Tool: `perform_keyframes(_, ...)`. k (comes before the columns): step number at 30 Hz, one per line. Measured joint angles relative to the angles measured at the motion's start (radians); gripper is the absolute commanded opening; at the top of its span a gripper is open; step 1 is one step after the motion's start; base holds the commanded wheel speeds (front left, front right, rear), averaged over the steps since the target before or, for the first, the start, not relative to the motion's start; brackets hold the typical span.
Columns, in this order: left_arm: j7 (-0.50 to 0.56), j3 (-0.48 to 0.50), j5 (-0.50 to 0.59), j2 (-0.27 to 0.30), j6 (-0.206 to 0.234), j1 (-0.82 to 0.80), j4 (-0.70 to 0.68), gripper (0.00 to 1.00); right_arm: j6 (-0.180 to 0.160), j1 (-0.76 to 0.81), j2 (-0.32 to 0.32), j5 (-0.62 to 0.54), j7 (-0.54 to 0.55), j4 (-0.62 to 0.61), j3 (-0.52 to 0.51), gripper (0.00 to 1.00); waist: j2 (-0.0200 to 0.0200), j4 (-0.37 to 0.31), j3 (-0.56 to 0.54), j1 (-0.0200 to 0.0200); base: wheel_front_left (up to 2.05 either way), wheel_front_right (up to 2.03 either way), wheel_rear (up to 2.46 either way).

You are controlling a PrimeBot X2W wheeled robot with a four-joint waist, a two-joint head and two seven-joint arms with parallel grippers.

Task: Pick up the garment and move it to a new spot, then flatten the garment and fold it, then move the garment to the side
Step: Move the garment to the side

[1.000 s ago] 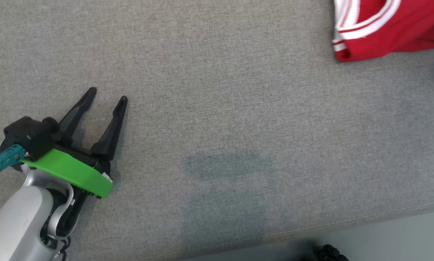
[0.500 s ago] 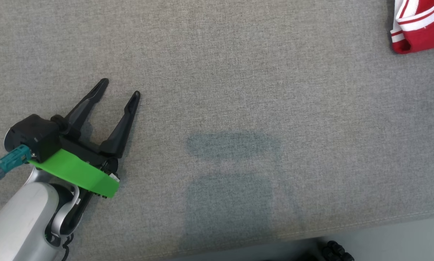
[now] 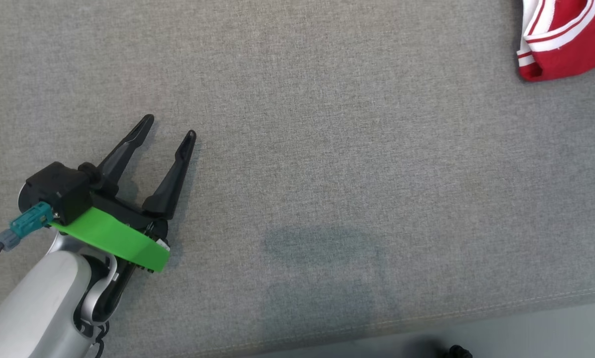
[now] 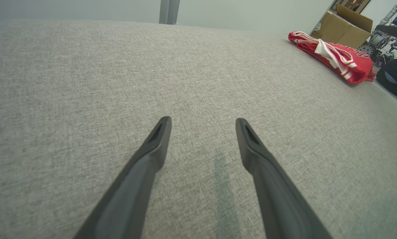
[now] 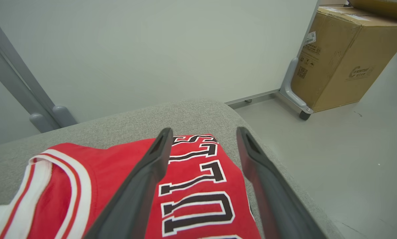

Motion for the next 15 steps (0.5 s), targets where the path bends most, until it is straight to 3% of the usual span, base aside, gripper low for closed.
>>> perform_keyframes(5, -0.012, 0.000, -0.003, -0.024, -0.008, 0.002, 0.031, 1.00, 0.001, -0.001, 0.000, -0.059, 0.000, -0.070, -0.034, 1.00, 0.0000, -0.002, -0.055, 0.0000, 0.00, 0.00, 0.00)
perform_keyframes(15, -0.022, 0.023, -0.039, -0.066, -0.007, 0.040, 0.096, 1.00, 0.044, 0.043, 0.040, -0.132, 0.000, -0.230, -0.065, 1.00, 0.0000, 0.007, -0.181, 0.0000, 0.00, 0.00, 0.00)
